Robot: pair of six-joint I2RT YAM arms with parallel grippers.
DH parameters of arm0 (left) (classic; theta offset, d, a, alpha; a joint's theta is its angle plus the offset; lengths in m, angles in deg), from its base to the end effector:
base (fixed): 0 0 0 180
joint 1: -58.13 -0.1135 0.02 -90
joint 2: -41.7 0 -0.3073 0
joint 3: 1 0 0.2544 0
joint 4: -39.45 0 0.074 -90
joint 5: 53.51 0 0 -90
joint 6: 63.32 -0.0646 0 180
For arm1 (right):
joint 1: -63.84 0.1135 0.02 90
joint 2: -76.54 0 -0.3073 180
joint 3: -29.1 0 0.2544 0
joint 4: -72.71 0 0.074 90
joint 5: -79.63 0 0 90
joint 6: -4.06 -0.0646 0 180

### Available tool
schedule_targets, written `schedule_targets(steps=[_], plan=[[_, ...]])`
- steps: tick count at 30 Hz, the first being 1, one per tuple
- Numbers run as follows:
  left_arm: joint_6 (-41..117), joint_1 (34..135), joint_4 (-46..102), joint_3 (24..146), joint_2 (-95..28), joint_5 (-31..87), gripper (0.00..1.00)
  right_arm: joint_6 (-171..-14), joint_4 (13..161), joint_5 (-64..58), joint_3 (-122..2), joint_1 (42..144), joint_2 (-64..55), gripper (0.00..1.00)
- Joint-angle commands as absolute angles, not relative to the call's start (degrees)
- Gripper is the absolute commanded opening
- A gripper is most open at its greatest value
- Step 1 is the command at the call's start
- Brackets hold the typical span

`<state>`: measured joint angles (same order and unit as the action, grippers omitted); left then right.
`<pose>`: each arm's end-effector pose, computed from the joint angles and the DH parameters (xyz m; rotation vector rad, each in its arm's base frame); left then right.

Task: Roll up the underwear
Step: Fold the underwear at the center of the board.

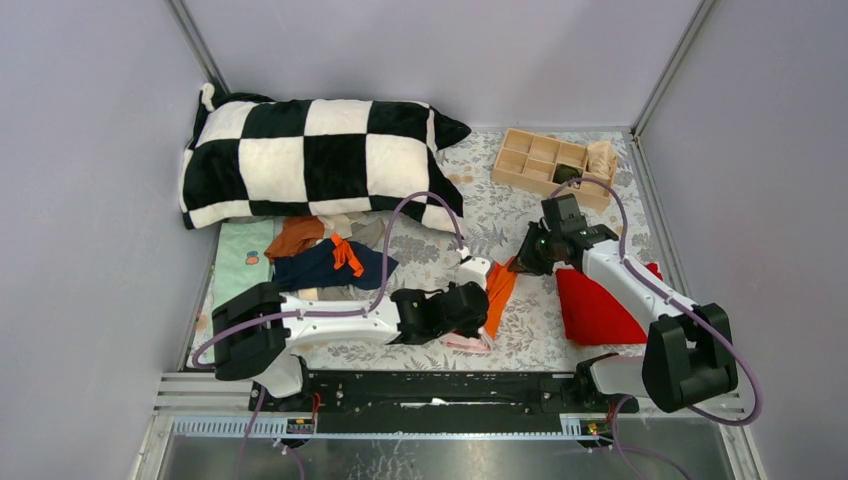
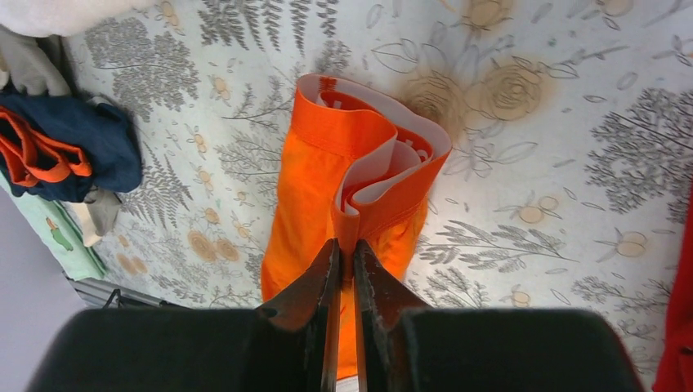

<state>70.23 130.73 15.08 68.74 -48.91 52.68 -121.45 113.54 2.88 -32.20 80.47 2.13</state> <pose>0.1239 -0.3351 0.2336 0.4694 2.3765 -0.6632 0.2504 0.0902 0.2411 0.3297 2.5823 0.6435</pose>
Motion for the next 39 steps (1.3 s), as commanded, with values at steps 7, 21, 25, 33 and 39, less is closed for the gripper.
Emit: schedule_targets(steps=[7,21,25,33,39], plan=[[70.47,128.89,18.64,64.76,-45.86,52.04,0.00,-123.72,109.71,2.60,-38.17,85.22,-3.83,0.00],[71.59,127.36,19.80,60.28,-42.64,51.98,0.00,-124.42,108.82,0.28,-42.35,89.47,-9.80,0.00],[71.76,126.80,20.18,59.38,-42.50,51.71,0.00,-124.31,108.34,0.00,-42.71,89.77,-11.69,0.00],[72.12,126.35,20.96,57.94,-42.41,51.34,0.00,-124.42,106.87,0.15,-42.95,90.75,-14.76,0.00],[72.34,126.08,21.83,57.09,-42.78,50.66,0.00,-124.44,106.27,0.29,-43.64,91.16,-16.37,0.00]])
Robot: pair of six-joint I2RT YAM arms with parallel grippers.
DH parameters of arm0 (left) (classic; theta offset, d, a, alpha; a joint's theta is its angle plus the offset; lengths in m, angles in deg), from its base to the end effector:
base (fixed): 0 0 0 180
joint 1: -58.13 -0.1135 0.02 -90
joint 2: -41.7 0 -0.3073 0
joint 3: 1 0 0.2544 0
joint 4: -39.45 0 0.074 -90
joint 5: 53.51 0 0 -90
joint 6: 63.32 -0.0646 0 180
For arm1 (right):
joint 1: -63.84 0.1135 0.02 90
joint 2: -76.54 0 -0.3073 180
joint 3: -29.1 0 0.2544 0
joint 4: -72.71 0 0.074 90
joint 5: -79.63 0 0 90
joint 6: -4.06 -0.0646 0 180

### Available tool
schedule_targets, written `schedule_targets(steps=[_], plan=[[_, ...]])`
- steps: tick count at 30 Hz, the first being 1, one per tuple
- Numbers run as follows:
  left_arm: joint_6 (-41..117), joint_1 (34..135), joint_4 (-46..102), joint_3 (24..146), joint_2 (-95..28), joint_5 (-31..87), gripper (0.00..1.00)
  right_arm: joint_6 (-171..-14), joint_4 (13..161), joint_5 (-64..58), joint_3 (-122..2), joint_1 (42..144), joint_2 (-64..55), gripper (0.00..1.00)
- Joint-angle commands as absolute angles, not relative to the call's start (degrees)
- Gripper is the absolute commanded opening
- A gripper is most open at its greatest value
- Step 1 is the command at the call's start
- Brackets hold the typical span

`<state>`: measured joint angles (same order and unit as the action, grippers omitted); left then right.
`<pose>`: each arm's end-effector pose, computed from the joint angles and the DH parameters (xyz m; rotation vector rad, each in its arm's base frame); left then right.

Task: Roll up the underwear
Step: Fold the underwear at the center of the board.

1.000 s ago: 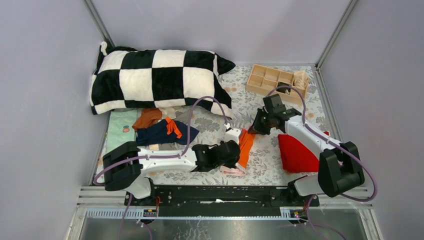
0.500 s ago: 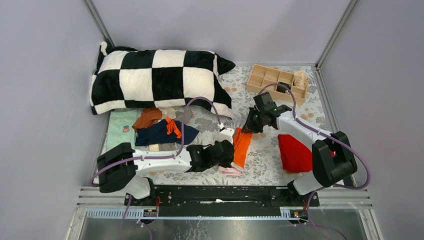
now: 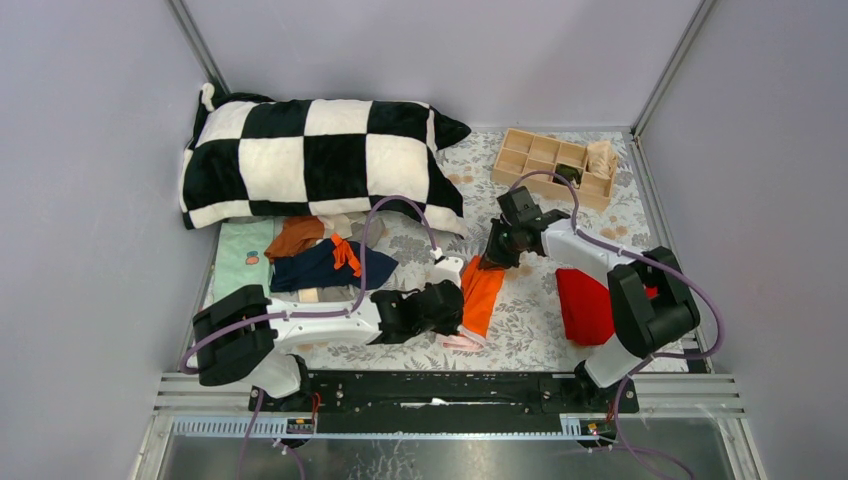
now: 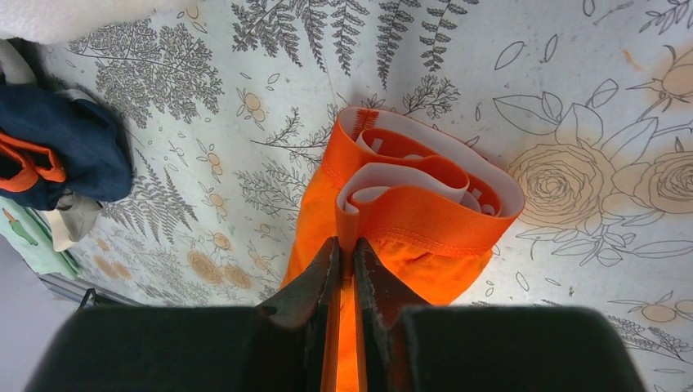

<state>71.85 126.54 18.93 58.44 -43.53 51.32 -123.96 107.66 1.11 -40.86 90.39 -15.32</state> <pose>0.1323 -0.2894 0.2104 0.3668 2.4161 -0.6446 0.2994 0.1640 0.2108 0.1882 2.6766 0.6543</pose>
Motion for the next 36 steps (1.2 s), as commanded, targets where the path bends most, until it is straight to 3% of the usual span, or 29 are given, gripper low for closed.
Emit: schedule_targets(steps=[1,11,14,19,22,29,36], plan=[[72.44,126.07,21.99,56.91,-42.91,50.58,0.00,-124.42,106.13,0.30,-43.75,91.22,-16.65,0.00],[73.56,126.00,23.41,54.52,-43.23,50.51,0.00,-124.52,105.23,0.49,-44.79,92.17,-19.69,0.04],[73.70,125.88,23.70,54.07,-43.67,50.47,0.00,-124.71,104.93,0.50,-44.84,92.33,-20.45,0.11],[73.70,125.72,23.36,54.00,-43.69,50.66,0.12,-124.95,104.69,0.61,-44.84,92.53,-20.22,0.31],[73.72,125.72,22.61,54.01,-42.81,51.34,0.19,-125.14,104.46,1.08,-44.97,92.57,-19.27,0.39],[73.85,125.57,19.32,54.57,-39.67,53.98,0.35,-126.33,100.39,5.60,-43.81,92.51,-16.70,0.43],[75.38,125.46,12.90,54.57,-34.02,59.00,0.44,-127.86,94.98,8.37,-40.89,92.50,-12.05,0.44]])
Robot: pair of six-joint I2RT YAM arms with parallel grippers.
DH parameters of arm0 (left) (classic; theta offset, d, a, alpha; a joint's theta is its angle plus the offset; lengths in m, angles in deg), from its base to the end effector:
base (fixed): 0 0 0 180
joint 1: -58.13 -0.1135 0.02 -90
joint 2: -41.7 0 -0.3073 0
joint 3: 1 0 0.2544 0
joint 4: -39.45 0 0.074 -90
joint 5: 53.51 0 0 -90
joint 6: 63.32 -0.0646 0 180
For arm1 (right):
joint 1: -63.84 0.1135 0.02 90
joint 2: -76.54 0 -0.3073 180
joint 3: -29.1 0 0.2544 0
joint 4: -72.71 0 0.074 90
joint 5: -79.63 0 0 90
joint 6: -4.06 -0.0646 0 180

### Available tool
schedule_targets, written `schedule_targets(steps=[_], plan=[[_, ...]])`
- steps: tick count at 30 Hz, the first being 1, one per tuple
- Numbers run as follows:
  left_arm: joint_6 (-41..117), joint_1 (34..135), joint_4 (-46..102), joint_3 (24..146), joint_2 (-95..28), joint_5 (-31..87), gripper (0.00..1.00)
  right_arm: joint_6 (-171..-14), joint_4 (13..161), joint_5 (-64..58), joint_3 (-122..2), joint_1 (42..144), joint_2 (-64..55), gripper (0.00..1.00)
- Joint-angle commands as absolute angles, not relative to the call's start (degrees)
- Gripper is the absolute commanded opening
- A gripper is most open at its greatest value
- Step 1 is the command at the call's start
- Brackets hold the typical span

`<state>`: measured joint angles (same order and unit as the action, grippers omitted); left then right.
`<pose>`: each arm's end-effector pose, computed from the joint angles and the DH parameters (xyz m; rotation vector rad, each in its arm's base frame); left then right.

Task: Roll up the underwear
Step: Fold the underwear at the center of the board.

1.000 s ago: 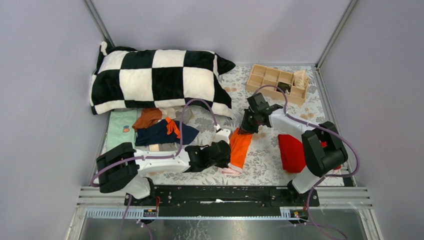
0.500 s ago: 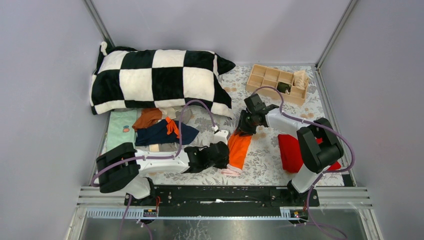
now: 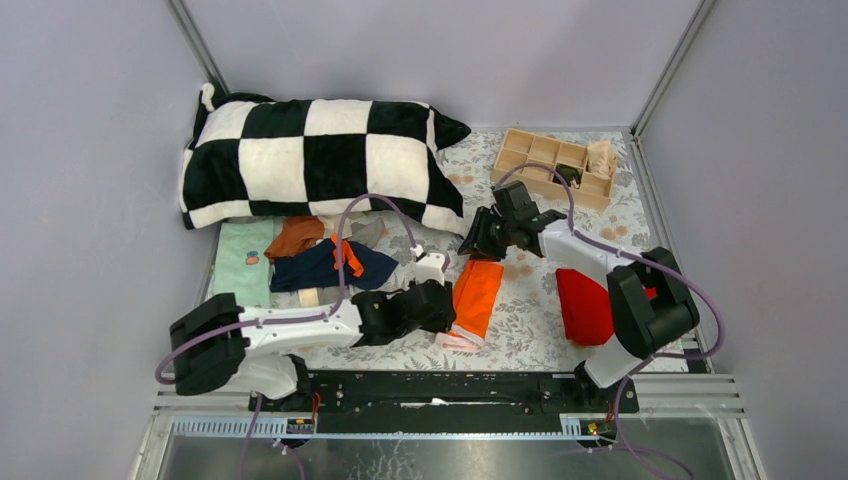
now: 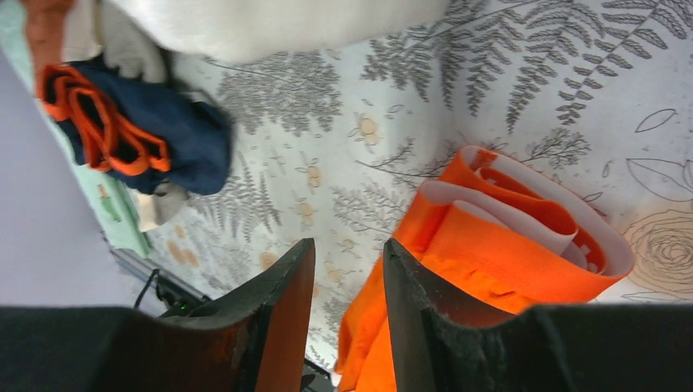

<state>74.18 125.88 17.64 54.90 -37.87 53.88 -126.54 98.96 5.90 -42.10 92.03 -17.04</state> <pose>0.1286 -0.2634 0.2169 0.2747 2.3951 -0.6347 0.3126 0.1881 0.2213 0.1399 2.5698 0.8512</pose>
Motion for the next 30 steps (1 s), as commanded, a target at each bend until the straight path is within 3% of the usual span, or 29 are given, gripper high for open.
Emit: schedule_targets(steps=[1,6,12,16,22,30], plan=[[75.57,125.46,11.88,54.68,-32.90,60.02,0.45,-127.68,95.30,7.48,-40.74,92.55,-11.08,0.44],[74.19,125.46,8.09,56.86,-28.74,61.24,0.47,-126.78,97.41,2.84,-38.92,92.48,-6.69,0.40],[71.30,125.90,10.01,62.41,-31.14,58.32,0.45,-126.64,97.90,1.47,-35.46,92.35,-3.51,0.24],[72.11,126.05,15.99,61.88,-33.36,54.86,0.32,-127.25,95.69,1.49,-32.30,92.31,-1.17,0.19],[75.19,126.12,24.29,57.98,-37.42,51.99,0.01,-129.18,89.78,5.68,-27.95,91.64,-1.66,0.13],[76.36,126.07,33.04,52.66,-44.33,48.36,0.00,-128.16,86.91,7.17,-26.94,91.62,-8.03,0.12]])
